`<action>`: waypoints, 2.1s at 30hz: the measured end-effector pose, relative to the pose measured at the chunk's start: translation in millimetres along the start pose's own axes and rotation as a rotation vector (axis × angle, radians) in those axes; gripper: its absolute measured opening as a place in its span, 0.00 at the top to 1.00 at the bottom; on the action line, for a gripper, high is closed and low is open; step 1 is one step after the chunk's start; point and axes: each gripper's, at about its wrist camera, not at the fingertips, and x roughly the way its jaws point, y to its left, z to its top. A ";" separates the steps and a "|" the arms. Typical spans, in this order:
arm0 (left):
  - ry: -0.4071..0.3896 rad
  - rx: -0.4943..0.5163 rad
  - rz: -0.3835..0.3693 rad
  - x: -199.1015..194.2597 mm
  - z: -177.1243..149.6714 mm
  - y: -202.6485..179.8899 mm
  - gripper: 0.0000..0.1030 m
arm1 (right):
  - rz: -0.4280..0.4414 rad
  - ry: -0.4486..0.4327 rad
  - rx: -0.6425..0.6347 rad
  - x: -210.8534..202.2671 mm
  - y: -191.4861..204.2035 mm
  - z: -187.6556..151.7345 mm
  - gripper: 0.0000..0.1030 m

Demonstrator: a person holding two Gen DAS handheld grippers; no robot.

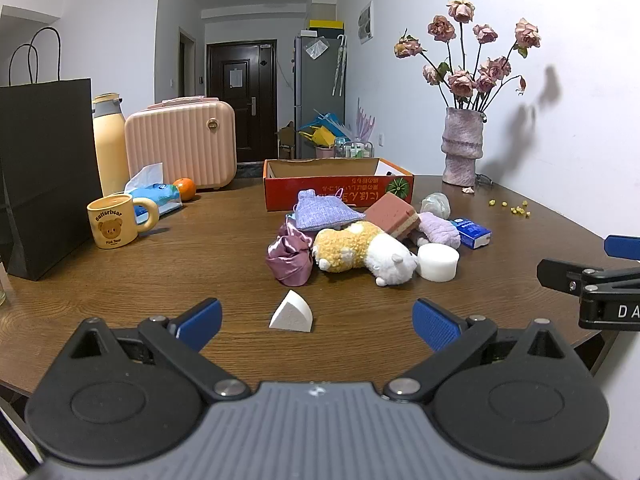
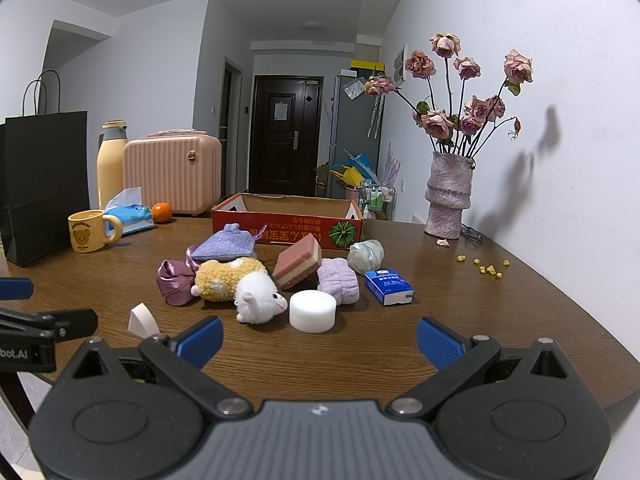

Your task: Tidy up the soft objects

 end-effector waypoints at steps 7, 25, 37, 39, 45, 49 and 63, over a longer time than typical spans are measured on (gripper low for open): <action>-0.001 0.000 0.000 -0.1 0.0 -0.2 0.00 | -0.001 -0.003 -0.001 -1.0 0.2 1.7 0.00; 0.030 -0.015 -0.007 32.3 16.5 3.4 0.00 | 0.013 0.031 -0.011 36.0 2.5 -0.6 0.00; 0.083 -0.019 0.002 77.6 13.5 11.7 0.00 | 0.022 0.093 0.000 78.4 1.3 -3.5 0.00; 0.092 -0.018 0.006 84.9 13.1 12.5 0.00 | 0.023 0.105 0.001 86.2 1.3 -4.1 0.00; 0.129 -0.017 0.017 112.2 11.1 16.3 0.00 | 0.029 0.140 0.007 110.4 1.4 -6.6 0.00; 0.151 -0.013 0.014 127.8 7.9 18.4 0.08 | 0.033 0.168 0.012 127.0 2.3 -8.4 0.00; 0.241 -0.016 -0.006 164.0 -2.7 26.3 0.66 | 0.057 0.213 0.014 160.8 9.7 -9.9 0.00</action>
